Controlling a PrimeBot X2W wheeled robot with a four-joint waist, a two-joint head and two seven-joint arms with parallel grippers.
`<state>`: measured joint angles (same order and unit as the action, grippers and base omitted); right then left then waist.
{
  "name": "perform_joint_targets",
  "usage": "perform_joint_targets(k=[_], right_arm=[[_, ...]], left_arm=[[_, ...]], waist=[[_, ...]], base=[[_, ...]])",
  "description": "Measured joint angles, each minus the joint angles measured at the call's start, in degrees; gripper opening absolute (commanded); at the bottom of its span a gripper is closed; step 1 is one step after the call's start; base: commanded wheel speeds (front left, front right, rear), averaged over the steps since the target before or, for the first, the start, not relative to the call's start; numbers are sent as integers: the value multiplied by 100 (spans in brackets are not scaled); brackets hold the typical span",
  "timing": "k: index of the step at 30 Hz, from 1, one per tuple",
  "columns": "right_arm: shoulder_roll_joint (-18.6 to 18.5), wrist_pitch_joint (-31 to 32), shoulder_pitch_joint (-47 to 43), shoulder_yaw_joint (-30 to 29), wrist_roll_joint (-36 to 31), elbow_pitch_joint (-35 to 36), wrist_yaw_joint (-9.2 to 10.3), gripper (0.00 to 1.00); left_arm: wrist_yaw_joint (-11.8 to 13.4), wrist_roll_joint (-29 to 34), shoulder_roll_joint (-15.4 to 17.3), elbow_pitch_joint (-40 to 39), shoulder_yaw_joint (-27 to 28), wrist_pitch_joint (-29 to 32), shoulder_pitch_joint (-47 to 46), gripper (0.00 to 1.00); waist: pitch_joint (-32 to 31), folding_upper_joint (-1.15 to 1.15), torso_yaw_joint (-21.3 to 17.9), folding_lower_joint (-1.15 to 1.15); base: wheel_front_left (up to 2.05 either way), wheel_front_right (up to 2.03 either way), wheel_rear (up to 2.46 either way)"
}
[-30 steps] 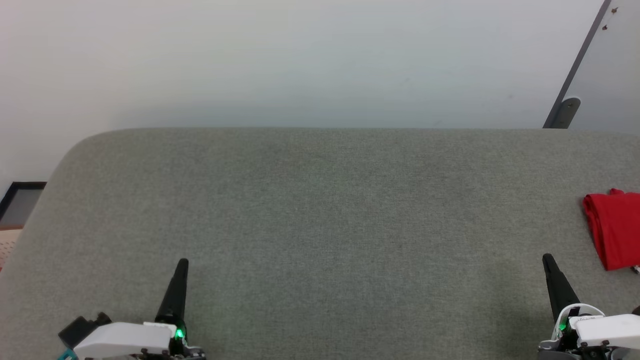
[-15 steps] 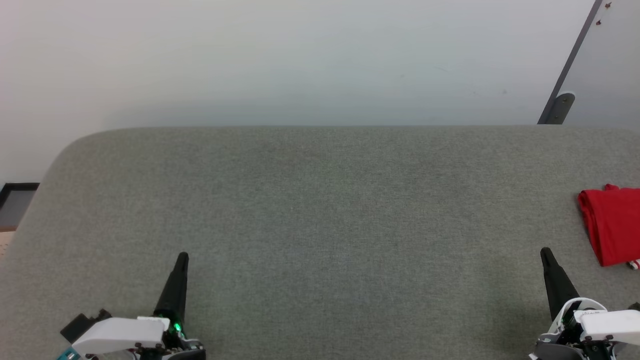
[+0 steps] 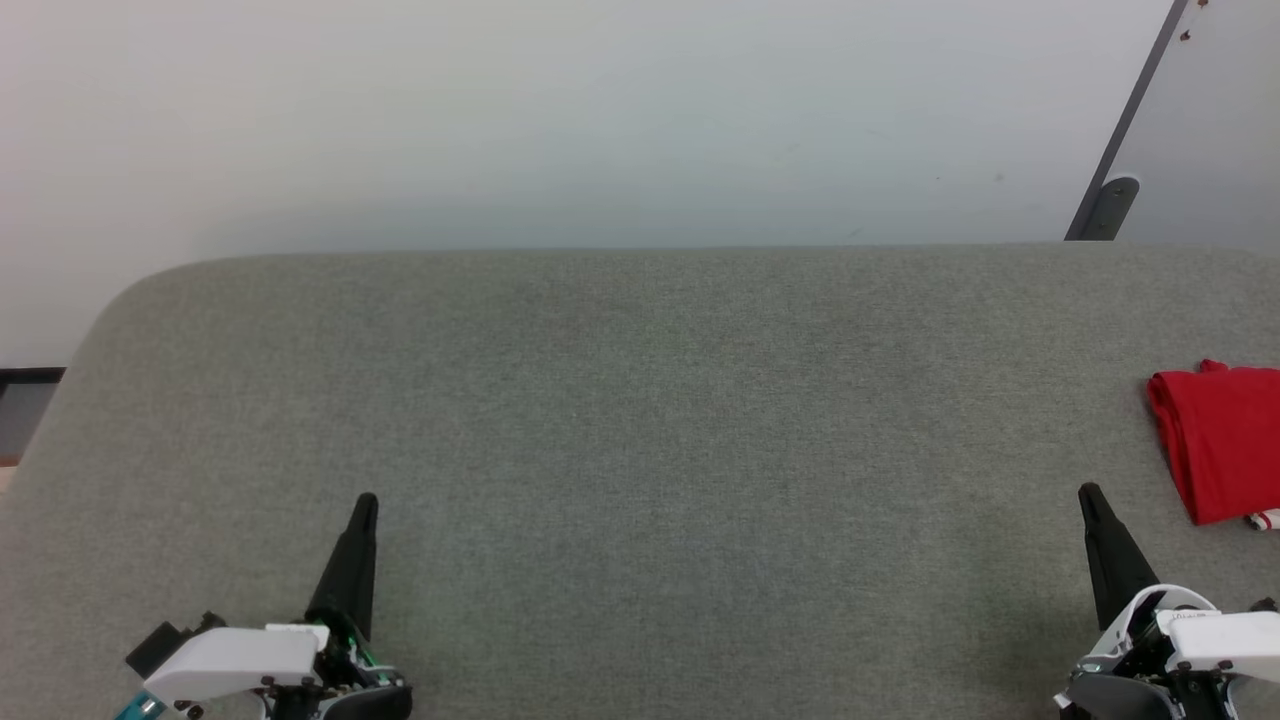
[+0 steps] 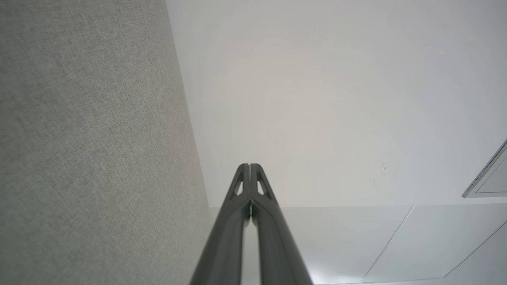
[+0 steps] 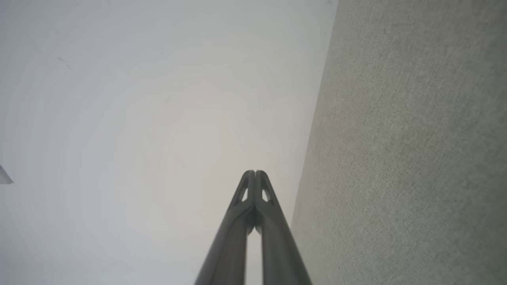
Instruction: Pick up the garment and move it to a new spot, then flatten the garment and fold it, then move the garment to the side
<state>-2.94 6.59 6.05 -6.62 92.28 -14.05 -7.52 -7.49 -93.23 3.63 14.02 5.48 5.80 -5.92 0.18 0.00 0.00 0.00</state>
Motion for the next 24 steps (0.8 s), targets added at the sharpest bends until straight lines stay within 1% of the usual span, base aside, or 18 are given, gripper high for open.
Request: perform_joint_targets(k=[24], right_arm=[[3, 0, 15, -1, 0, 0, 0, 0]], left_arm=[[0, 4, -18, 2, 30, 22, -1, 0]], waist=[[0, 0, 0, 0]], base=[[0, 0, 0]])
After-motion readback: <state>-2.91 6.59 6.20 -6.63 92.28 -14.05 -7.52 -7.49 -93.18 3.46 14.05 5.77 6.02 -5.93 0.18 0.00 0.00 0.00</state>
